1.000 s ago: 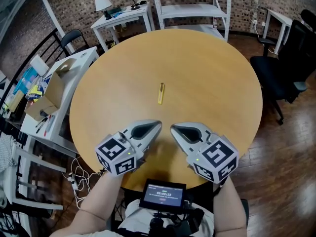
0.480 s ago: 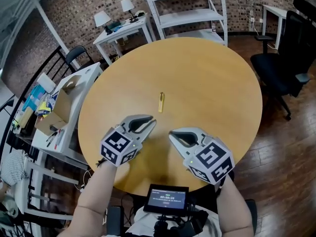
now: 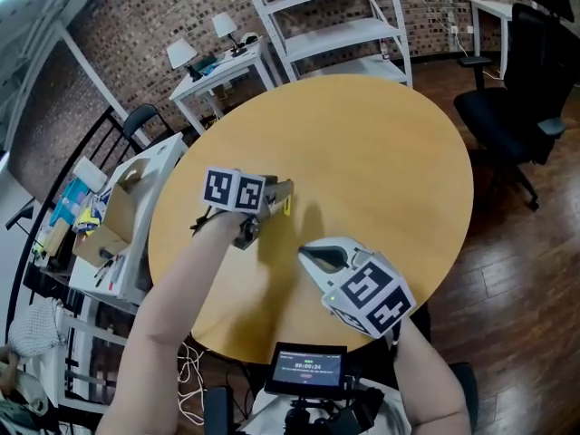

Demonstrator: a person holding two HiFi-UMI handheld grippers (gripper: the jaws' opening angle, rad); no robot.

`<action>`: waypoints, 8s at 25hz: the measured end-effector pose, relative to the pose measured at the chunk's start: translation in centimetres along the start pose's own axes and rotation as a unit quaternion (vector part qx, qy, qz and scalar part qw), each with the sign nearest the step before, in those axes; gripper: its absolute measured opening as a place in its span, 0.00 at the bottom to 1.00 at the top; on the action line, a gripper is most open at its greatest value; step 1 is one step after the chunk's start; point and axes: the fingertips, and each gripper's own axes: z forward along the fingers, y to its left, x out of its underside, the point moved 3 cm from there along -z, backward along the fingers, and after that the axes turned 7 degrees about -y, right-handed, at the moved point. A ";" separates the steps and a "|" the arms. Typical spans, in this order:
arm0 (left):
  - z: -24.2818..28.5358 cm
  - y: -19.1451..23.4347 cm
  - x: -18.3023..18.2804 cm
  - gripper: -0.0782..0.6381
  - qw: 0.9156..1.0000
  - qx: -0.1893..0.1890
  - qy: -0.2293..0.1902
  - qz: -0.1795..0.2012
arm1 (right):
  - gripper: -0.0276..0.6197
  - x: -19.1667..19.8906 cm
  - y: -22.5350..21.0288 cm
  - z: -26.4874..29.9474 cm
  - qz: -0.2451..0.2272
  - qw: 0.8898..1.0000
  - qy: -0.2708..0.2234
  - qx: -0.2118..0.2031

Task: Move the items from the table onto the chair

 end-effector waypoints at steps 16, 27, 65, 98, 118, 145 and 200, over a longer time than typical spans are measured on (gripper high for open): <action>3.3 1.7 2.5 0.47 0.994 -0.023 0.103 0.011 | 0.05 0.0 0.2 0.0 0.000 1.000 0.000 -0.003; 1.7 1.3 2.3 0.20 0.995 0.000 0.090 0.051 | 0.05 0.1 0.0 -0.2 0.001 1.000 0.001 -0.002; -29.5 1.8 10.5 0.20 0.956 -0.114 -0.271 -0.008 | 0.05 -0.7 11.8 11.1 0.003 0.985 0.008 -0.175; -50.3 32.8 25.3 0.21 0.889 -0.457 -0.010 0.038 | 0.05 0.2 23.3 19.3 0.000 0.951 0.026 -0.308; -48.4 36.7 22.9 0.25 0.891 -0.439 0.040 0.105 | 0.05 0.4 22.9 19.0 -0.007 0.950 0.019 -0.310; -21.9 -3.0 10.3 0.11 0.953 -0.019 -0.303 0.006 | 0.05 0.6 8.4 9.1 0.002 0.992 0.009 -0.123; -13.3 -12.5 7.4 0.11 0.961 0.090 -0.262 0.025 | 0.05 -0.4 -0.1 -1.8 0.010 1.000 -0.002 -0.004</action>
